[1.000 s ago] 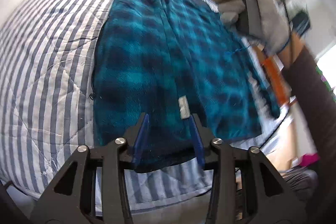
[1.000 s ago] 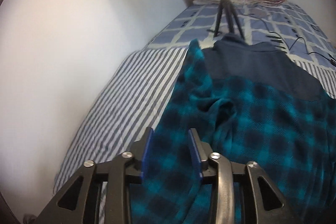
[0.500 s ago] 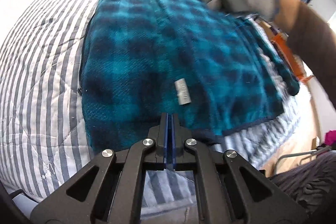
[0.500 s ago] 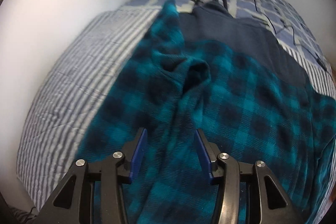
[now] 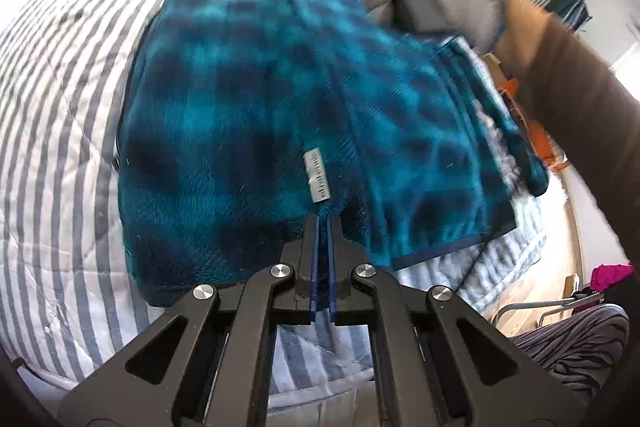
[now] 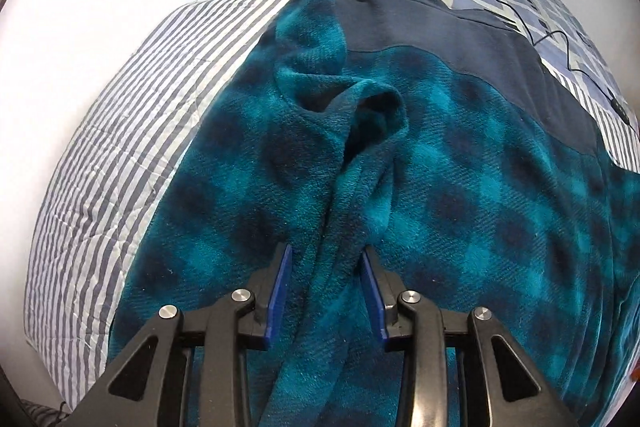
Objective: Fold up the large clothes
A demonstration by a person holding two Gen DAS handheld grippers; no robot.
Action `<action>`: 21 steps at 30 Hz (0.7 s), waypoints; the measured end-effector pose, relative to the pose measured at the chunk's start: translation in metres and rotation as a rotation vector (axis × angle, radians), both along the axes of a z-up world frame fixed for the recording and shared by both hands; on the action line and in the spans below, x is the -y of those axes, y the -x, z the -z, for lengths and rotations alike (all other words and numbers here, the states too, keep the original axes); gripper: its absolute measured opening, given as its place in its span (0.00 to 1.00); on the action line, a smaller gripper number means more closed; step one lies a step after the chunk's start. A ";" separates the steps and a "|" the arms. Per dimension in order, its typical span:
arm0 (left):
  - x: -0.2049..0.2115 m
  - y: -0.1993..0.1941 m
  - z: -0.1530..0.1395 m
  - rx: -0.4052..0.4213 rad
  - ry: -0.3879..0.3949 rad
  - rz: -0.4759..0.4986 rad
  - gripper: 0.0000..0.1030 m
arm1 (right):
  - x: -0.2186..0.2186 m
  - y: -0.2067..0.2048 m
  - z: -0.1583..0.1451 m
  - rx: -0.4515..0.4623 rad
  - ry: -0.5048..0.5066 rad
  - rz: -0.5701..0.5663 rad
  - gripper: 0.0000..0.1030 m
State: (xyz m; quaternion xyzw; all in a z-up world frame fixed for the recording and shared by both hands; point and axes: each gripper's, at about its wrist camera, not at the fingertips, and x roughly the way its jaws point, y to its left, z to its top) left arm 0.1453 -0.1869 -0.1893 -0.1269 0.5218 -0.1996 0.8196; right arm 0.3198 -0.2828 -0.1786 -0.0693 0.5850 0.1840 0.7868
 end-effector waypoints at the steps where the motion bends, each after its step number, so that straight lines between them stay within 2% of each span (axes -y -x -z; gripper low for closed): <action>1: -0.001 0.003 -0.008 0.016 0.022 -0.001 0.00 | 0.000 0.001 0.000 -0.004 -0.006 -0.002 0.11; 3: 0.001 0.008 -0.027 0.078 0.059 0.022 0.00 | 0.000 -0.001 -0.003 0.003 -0.027 0.006 0.06; 4: 0.005 0.010 -0.032 0.098 0.058 0.038 0.00 | 0.002 -0.001 -0.005 0.011 -0.036 0.011 0.02; 5: 0.009 0.011 -0.035 0.109 0.054 0.055 0.00 | 0.004 -0.001 -0.008 0.023 -0.034 0.021 0.02; 7: 0.020 0.009 -0.028 0.097 0.043 0.072 0.00 | 0.010 -0.002 -0.009 0.027 -0.040 0.038 0.01; 9: 0.026 0.008 -0.010 0.045 0.043 0.080 0.00 | 0.018 -0.003 -0.009 0.026 -0.065 0.061 0.01; 12: 0.037 0.013 0.003 0.052 -0.027 0.112 0.00 | 0.029 -0.002 0.000 0.018 -0.067 0.086 0.01; 14: 0.038 0.015 0.007 0.053 -0.043 0.116 0.00 | 0.031 0.001 0.002 0.027 -0.067 0.090 0.01; 15: 0.036 0.015 0.007 0.054 -0.036 0.115 0.00 | 0.031 0.004 -0.003 0.041 -0.076 0.091 0.05; 16: 0.034 0.015 0.006 0.055 -0.035 0.113 0.00 | 0.033 0.007 -0.009 0.052 -0.090 0.105 0.20; 18: 0.028 0.014 0.005 0.058 -0.029 0.107 0.00 | 0.038 0.013 -0.021 0.062 -0.166 0.121 0.40; 21: 0.023 0.014 0.003 0.053 -0.012 0.093 0.00 | 0.033 0.017 -0.034 0.071 -0.205 0.093 0.39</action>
